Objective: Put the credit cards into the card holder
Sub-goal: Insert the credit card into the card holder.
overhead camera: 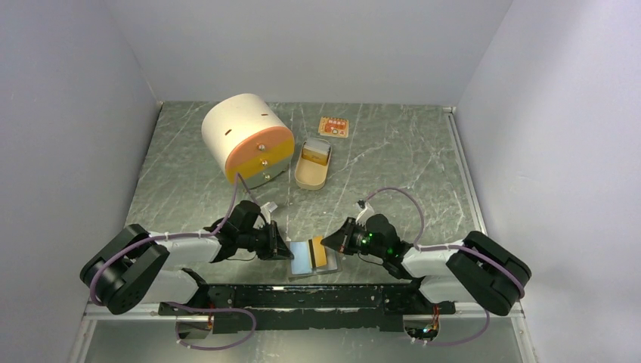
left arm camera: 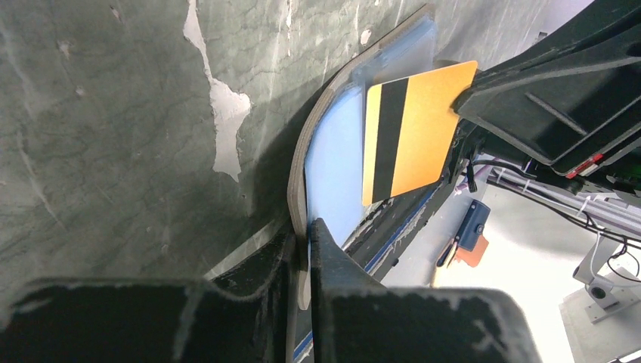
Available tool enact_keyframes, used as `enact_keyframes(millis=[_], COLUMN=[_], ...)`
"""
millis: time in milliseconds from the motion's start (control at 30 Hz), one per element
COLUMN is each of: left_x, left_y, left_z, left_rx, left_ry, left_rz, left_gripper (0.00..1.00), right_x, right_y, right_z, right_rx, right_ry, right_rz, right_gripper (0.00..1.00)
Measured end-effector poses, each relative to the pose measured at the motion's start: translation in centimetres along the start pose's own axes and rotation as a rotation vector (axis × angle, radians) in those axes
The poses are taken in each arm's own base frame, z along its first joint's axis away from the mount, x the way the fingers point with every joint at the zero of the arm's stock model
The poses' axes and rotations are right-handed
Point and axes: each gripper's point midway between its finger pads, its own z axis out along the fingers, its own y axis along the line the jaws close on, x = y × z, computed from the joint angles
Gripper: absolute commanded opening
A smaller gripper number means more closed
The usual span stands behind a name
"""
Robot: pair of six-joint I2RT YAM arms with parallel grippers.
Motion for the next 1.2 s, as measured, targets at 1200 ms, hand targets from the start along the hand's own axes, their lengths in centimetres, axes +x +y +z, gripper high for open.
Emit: enact_keyframes(millis=[1200], left_x=[0.1], left_y=[0.2], left_z=[0.1], left_rx=[-0.006], left_ry=[0.005], left_rz=[-0.005], left_gripper=[0.13], right_x=[1.8], right_y=[-1.2], right_z=[0.2], right_rx=[0.015], right_ry=[0.005], right_rz=[0.087], right_gripper=[0.00])
